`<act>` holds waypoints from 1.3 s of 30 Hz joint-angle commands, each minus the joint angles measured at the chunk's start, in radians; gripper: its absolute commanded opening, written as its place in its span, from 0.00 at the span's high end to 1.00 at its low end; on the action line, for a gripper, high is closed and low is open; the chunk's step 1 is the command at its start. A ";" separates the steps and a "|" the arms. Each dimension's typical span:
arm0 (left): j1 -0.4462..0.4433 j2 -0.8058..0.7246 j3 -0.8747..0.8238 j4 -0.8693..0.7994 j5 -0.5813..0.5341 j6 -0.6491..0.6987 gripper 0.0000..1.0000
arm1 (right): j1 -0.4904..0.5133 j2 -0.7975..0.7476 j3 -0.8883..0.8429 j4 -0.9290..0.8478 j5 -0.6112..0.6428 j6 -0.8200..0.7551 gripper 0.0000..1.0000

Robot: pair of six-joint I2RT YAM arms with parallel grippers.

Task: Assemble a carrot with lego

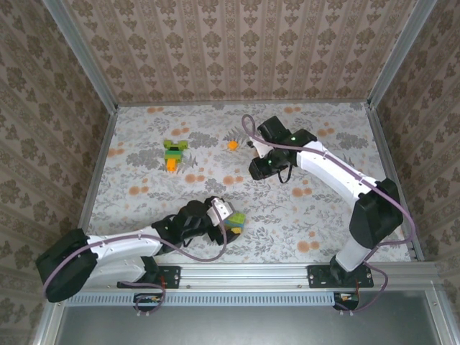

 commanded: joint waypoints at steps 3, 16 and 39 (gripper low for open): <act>0.013 0.029 -0.019 0.097 0.086 0.051 0.00 | 0.015 -0.094 -0.035 -0.065 -0.054 0.005 0.69; 0.017 0.033 -0.049 0.144 0.147 0.052 0.07 | 0.018 -0.132 -0.082 -0.071 -0.025 0.051 0.70; 0.031 0.003 -0.081 0.187 0.173 0.054 0.14 | 0.048 -0.091 -0.060 -0.082 -0.023 0.056 0.70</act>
